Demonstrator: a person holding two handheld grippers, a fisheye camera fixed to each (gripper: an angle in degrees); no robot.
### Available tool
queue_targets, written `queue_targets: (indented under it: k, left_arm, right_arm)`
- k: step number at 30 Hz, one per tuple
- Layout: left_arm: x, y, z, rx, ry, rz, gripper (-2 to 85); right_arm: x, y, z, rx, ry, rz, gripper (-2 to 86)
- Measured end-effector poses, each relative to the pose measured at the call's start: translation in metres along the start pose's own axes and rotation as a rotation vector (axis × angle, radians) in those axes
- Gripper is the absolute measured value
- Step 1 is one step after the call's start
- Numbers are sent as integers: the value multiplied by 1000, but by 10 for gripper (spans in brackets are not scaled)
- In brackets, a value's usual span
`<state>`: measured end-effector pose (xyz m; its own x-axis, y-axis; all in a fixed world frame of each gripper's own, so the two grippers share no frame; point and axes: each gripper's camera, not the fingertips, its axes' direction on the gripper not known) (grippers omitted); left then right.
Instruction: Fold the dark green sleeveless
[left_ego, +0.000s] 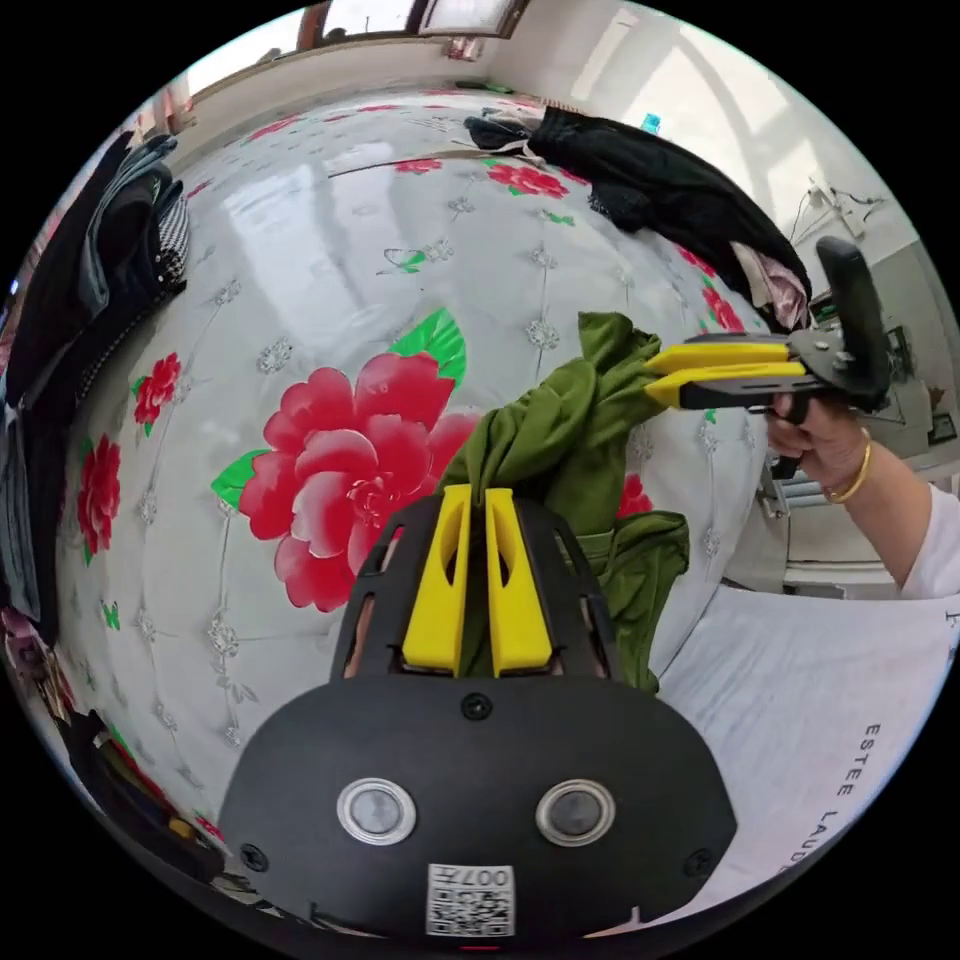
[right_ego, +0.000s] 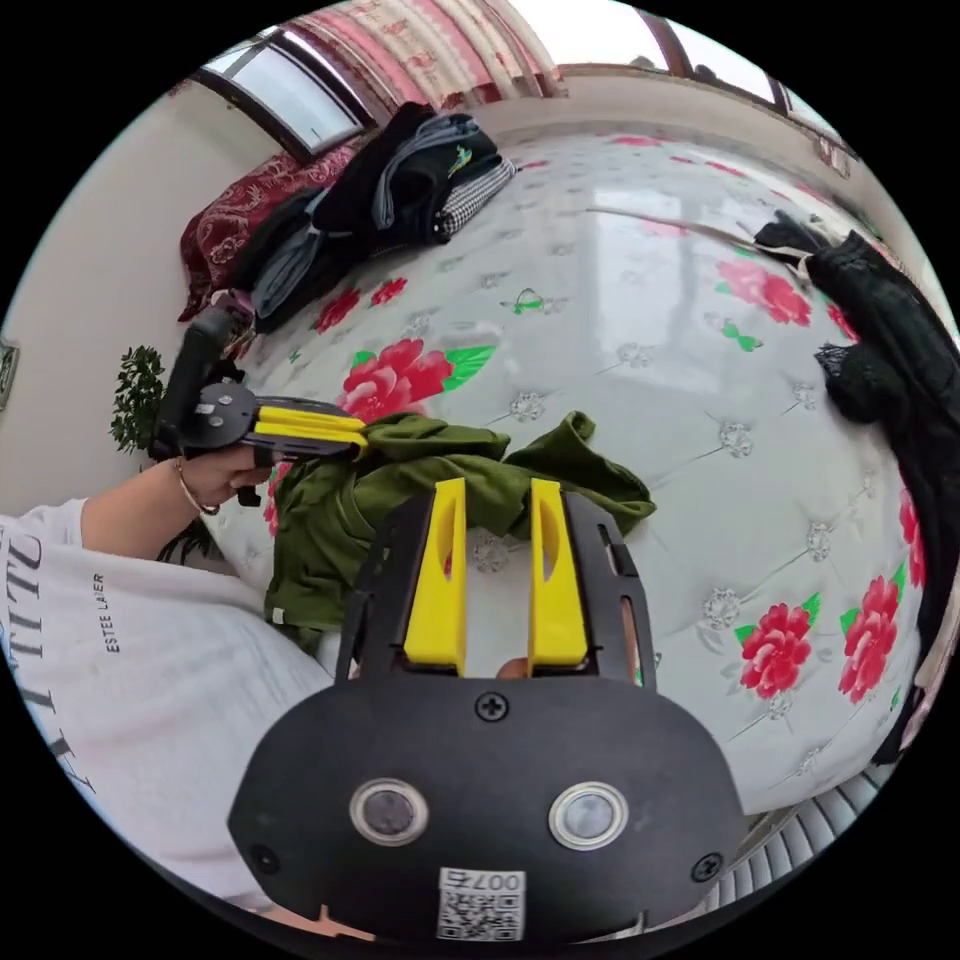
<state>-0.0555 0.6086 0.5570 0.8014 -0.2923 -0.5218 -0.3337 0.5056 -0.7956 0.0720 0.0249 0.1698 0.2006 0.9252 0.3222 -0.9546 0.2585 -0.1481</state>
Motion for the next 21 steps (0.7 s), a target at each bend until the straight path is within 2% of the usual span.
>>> queue_targets:
  k: [3, 4, 7, 9, 11, 14, 18, 21]
  left_arm:
    - [-43, 17, -46, 120, 117, -111, -1]
    - [-63, 27, -71, 177, 158, -164, -4]
    - [-106, 61, -145, 368, 189, -268, -6]
    - [-121, 85, -195, 511, 212, -270, -6]
    - [-125, 119, -259, 711, 273, -201, -6]
    - [-106, 154, -312, 845, 222, -93, -4]
    - [-81, 184, -315, 806, 85, -79, 9]
    - [-87, 207, -256, 627, -60, -234, 54]
  right_arm:
    - [0, -32, 34, -168, -48, -3, 5]
    - [-1, -38, 30, -157, -48, -12, 4]
    - [-19, -64, -35, 51, -50, -113, 0]
    - [-37, -79, -117, 290, -52, -197, -1]
    - [-56, -78, -177, 460, -74, -295, -2]
    - [-95, -60, -244, 632, -80, -484, -2]
    - [-133, -28, -242, 555, -18, -593, -1]
    - [-124, -4, -181, 418, 84, -458, 3]
